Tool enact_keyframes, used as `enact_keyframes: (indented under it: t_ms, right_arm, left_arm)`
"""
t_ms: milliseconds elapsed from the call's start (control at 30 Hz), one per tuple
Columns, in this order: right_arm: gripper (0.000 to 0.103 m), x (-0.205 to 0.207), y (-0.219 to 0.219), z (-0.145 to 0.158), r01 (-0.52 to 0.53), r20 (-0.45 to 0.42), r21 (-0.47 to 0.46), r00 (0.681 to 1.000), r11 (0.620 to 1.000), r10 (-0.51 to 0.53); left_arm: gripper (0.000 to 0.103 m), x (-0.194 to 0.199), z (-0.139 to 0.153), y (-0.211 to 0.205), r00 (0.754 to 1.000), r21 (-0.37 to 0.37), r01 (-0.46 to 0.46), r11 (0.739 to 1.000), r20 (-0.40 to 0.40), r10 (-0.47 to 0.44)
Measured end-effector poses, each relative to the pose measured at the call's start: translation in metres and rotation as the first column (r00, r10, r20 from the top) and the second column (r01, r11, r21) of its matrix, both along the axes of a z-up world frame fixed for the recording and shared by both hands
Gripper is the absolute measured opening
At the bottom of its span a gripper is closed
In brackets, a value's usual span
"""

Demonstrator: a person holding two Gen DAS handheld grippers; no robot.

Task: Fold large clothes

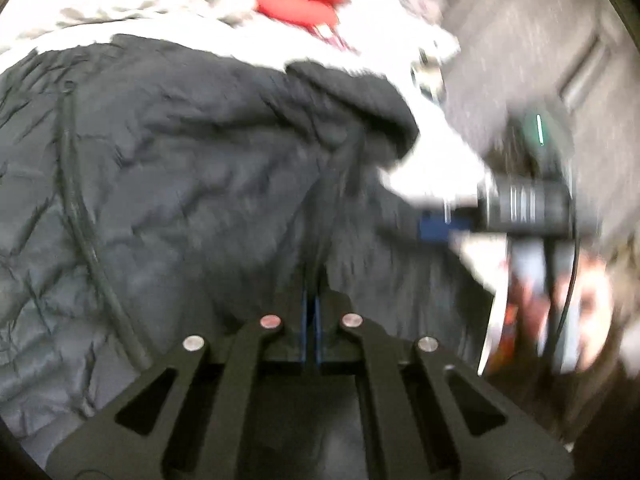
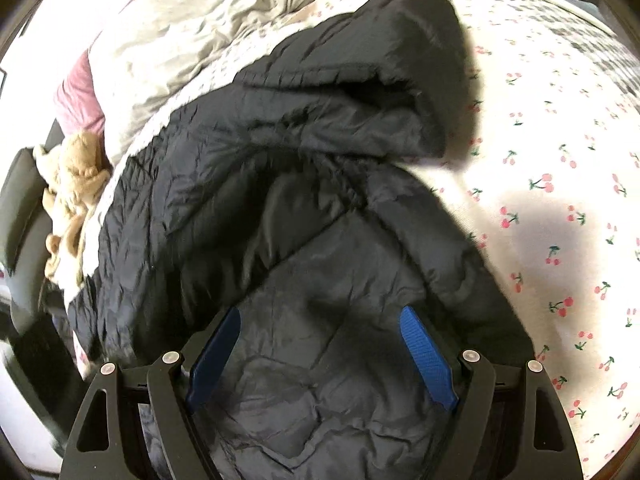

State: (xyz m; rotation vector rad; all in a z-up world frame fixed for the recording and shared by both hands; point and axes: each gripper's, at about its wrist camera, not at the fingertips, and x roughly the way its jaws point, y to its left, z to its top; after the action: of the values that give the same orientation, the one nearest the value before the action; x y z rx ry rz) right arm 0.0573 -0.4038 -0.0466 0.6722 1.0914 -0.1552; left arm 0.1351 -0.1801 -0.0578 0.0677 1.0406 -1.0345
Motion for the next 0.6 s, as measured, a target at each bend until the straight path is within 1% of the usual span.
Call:
enact_keyframes:
  t_ms: [33, 67, 100, 133, 167, 200, 233, 300, 333, 367, 400, 433, 500, 533, 567, 600]
  right_arm:
    - [0.084, -0.001, -0.002, 0.002, 0.008, 0.007, 0.006, 1.0, 1.0, -0.008]
    - [0.084, -0.002, -0.003, 0.003, 0.013, 0.012, 0.011, 1.0, 1.0, -0.013]
    - [0.084, -0.003, -0.004, 0.005, 0.022, 0.021, 0.015, 1.0, 1.0, -0.022]
    - [0.084, -0.004, -0.004, 0.008, 0.031, 0.032, 0.015, 0.999, 0.999, -0.031]
    - [0.084, -0.007, -0.005, 0.013, 0.042, 0.056, 0.013, 0.997, 0.999, -0.043]
    - [0.084, -0.007, -0.005, 0.018, 0.049, 0.077, 0.009, 0.996, 0.999, -0.049]
    - [0.084, -0.007, -0.005, 0.023, 0.054, 0.105, 0.001, 0.993, 0.999, -0.054]
    - [0.084, -0.005, 0.002, 0.034, 0.055, 0.16, -0.03, 0.986, 0.998, -0.05]
    - [0.084, -0.002, 0.007, 0.037, 0.045, 0.175, -0.051, 0.984, 0.998, -0.035]
    - [0.084, 0.004, 0.015, 0.038, 0.017, 0.184, -0.08, 0.983, 0.997, -0.002]
    - [0.084, 0.009, 0.022, 0.037, -0.007, 0.178, -0.101, 0.984, 0.995, 0.025]
    - [0.084, 0.017, 0.029, 0.034, -0.036, 0.162, -0.123, 0.985, 0.992, 0.055]
    - [0.084, 0.027, 0.046, 0.02, -0.106, 0.099, -0.151, 0.988, 0.983, 0.121]
    - [0.084, 0.031, 0.055, 0.009, -0.143, 0.045, -0.159, 0.987, 0.977, 0.152]
    - [0.084, 0.033, 0.066, -0.007, -0.188, -0.04, -0.171, 0.982, 0.967, 0.183]
    - [0.084, 0.032, 0.073, -0.018, -0.217, -0.105, -0.186, 0.974, 0.958, 0.2]
  left_arm:
    - [0.003, -0.009, -0.005, -0.002, 0.999, 0.063, 0.05, 0.997, 0.005, -0.05]
    - [0.004, -0.014, -0.01, -0.002, 0.997, 0.108, 0.08, 0.991, 0.002, -0.081]
    - [0.006, -0.019, -0.015, -0.001, 0.995, 0.148, 0.102, 0.984, -0.005, -0.103]
    - [0.006, -0.021, -0.016, 0.002, 0.994, 0.165, 0.11, 0.98, -0.01, -0.11]
    - [0.009, -0.022, -0.014, 0.006, 0.994, 0.158, 0.107, 0.982, -0.013, -0.106]
    - [0.015, -0.02, -0.01, 0.01, 0.995, 0.142, 0.1, 0.985, -0.016, -0.099]
    - [0.02, -0.018, -0.004, 0.016, 0.997, 0.113, 0.077, 0.991, -0.011, -0.077]
    - [0.037, -0.012, 0.006, 0.027, 1.0, 0.045, 0.01, 0.999, 0.009, -0.01]
    - [0.041, -0.007, 0.011, 0.029, 0.999, 0.011, -0.032, 0.999, 0.014, 0.031]
    - [0.047, -0.004, 0.011, 0.029, 0.998, -0.004, -0.057, 0.998, 0.013, 0.057]
    - [0.047, -0.002, 0.008, 0.027, 0.997, 0.0, -0.073, 0.997, 0.008, 0.073]
    - [0.047, 0.0, 0.004, 0.023, 0.997, 0.02, -0.083, 0.996, 0.0, 0.083]
    - [0.049, 0.0, -0.013, 0.012, 0.995, 0.102, -0.092, 0.991, -0.025, 0.095]
    - [0.049, -0.001, -0.024, 0.006, 0.994, 0.162, -0.091, 0.983, -0.038, 0.098]
    - [0.049, -0.002, -0.03, 0.002, 0.995, 0.214, -0.083, 0.973, -0.037, 0.093]
    - [0.049, -0.004, -0.032, 0.002, 0.996, 0.248, -0.08, 0.965, -0.024, 0.088]
